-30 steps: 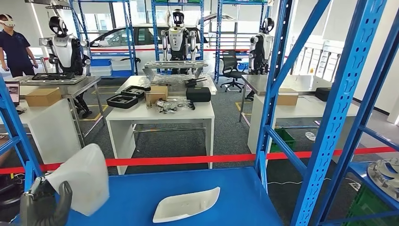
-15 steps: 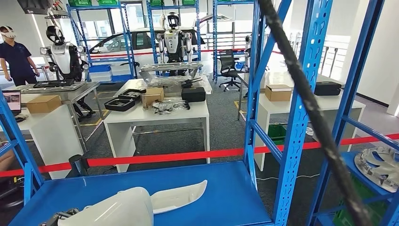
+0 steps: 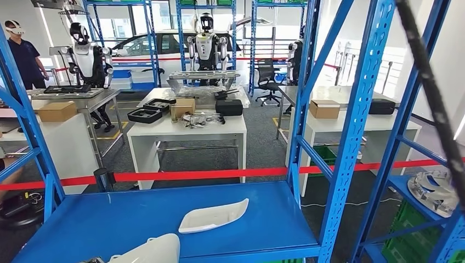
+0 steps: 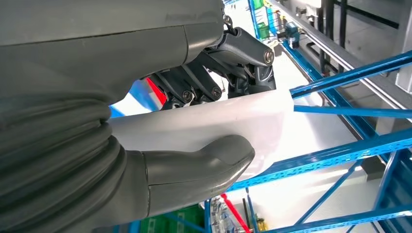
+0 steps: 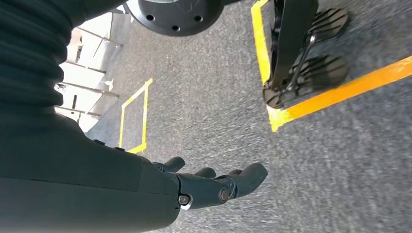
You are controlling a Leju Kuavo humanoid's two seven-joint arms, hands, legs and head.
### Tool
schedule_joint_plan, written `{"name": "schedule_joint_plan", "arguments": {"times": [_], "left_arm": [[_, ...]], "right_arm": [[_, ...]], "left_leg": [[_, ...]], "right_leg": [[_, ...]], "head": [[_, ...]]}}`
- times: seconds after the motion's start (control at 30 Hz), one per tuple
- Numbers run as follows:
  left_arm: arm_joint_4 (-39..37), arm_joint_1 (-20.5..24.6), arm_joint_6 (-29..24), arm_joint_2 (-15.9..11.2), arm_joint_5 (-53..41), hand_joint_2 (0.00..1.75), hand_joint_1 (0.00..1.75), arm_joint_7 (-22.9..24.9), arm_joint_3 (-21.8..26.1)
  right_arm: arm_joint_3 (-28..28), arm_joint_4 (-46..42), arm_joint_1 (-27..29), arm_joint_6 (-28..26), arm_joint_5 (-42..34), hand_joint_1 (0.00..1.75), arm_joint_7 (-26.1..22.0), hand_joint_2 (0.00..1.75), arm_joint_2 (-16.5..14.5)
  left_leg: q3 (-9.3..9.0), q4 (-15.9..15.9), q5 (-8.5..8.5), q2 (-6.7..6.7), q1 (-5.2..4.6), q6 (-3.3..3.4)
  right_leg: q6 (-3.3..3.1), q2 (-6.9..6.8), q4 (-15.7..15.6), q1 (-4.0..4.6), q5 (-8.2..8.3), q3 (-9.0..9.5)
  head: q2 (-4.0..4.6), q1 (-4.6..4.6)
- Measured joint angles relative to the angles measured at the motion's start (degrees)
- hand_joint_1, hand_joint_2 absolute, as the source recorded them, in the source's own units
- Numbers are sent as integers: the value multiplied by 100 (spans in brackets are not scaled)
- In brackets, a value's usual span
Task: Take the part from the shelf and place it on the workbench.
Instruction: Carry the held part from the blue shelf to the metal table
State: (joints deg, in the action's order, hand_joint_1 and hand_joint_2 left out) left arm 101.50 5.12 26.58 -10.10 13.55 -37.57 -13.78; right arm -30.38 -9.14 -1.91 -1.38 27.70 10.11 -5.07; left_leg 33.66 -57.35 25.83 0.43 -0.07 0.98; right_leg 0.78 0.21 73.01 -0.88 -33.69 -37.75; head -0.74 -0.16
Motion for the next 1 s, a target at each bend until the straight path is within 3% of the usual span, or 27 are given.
{"name": "schedule_joint_plan", "arguments": {"times": [0.07,0.13,0.23,0.27,0.3,0.37,0.4,0.43,0.5,0.57,0.63,0.67,0.73,0.77,0.8,0.83,0.9,0.93,0.97,1.0], "left_arm": [[31,-18,0,6,-17,175,175,1,4],[64,-19,5,9,-45,175,175,12,14],[98,-30,31,16,-68,175,175,23,52],[103,-47,42,16,-72,175,175,25,74],[105,-70,58,13,-77,175,175,24,98],[109,-129,90,11,-95,175,175,24,131],[110,-160,103,11,-110,175,175,24,138],[108,-190,110,13,-131,175,175,24,139],[101,-231,116,20,-179,175,175,23,139],[97,-242,116,34,-216,175,175,21,139],[97,-253,117,48,-231,175,175,9,140],[94,-265,118,52,-232,175,175,-5,140],[79,-301,127,56,-237,175,175,-43,141],[67,-312,132,63,-239,175,175,-61,141],[53,-321,137,73,-241,175,175,-74,141],[38,-327,138,82,-242,175,175,-85,141],[0,-336,151,94,-243,175,175,-98,141],[-22,-334,169,94,-241,175,175,-103,139],[-49,-323,196,95,-236,175,175,-103,136],[-74,-293,234,95,-224,175,175,-97,128]], "right_arm": [[0,0,-14,2,4,0,-1,175,0],[0,-1,-28,14,19,0,0,175,-1],[0,0,-32,40,46,0,0,175,-3],[0,0,-35,45,52,0,2,175,-5],[0,0,-37,49,55,0,7,175,-7],[-1,0,-37,49,63,0,28,175,-8],[-2,0,-33,48,68,0,41,175,-7],[-2,0,-31,46,74,0,56,175,-7],[-2,0,-31,41,83,0,86,175,-6],[-2,0,-32,31,90,0,121,175,-5],[-2,0,-30,17,99,0,142,175,-10],[-2,0,-28,8,104,0,148,175,-11],[-2,0,-17,-7,113,0,160,175,-8],[-1,0,-8,-12,117,0,167,175,-3],[1,0,3,-15,122,0,175,175,1],[2,0,9,-18,130,0,182,175,7],[2,0,1,-40,142,0,220,175,21],[2,0,-8,-57,144,0,246,175,29],[2,0,-17,-77,133,0,279,175,34],[2,0,-26,-98,111,0,309,175,37]], "left_leg": [[158,-110,-51,-2,11,-52],[247,-192,-98,-6,6,-121],[295,-209,-187,-20,9,-237],[338,-262,-111,-27,15,-273],[405,-413,72,-32,24,-306],[579,-1023,639,-36,35,-358],[644,-1373,847,-36,38,-372],[660,-1638,928,-36,38,-374],[461,-1669,745,-38,33,-336],[-98,-982,529,-46,0,-228],[-637,-186,571,-54,-49,-133],[-754,33,620,-55,-72,-105],[-725,132,539,-53,-97,-64],[-687,163,472,-41,-89,-30],[-639,187,395,-33,-76,4],[-576,204,318,-24,-57,32],[-407,184,180,-13,-45,62],[-302,164,112,-6,-45,66],[-192,139,44,0,-45,61],[-76,104,-19,5,-43,52]], "right_leg": [[8,0,-761,-7,181,549],[-52,15,-1281,11,154,865],[-200,13,-1344,21,197,793],[-249,3,-1347,17,252,741],[-290,-8,-1359,9,311,678],[-334,-20,-1360,14,427,545],[-341,-27,-1358,22,484,471],[-343,-33,-1355,32,541,405],[-339,-39,-1351,58,657,270],[-321,-37,-1349,83,777,152],[-276,-32,-1359,86,887,92],[-242,-32,-1375,73,941,81],[-165,-28,-1429,55,1053,71],[-130,-20,-1420,49,1036,44],[-99,-12,-1341,49,914,0],[-72,-5,-1163,46,690,-69],[-42,-3,-498,29,104,-238],[-35,-4,-151,28,-43,-291],[-35,-4,91,30,-44,-286],[-38,-4,150,31,89,-193]], "head": [[0,4],[0,1],[1,-10],[1,-17],[1,-22],[1,-39],[1,-43],[1,-46],[1,-51],[1,-53],[0,-48],[0,-50],[1,-51],[1,-53],[1,-48],[2,-41],[2,-24],[2,-18],[2,-15],[2,-11]]}}
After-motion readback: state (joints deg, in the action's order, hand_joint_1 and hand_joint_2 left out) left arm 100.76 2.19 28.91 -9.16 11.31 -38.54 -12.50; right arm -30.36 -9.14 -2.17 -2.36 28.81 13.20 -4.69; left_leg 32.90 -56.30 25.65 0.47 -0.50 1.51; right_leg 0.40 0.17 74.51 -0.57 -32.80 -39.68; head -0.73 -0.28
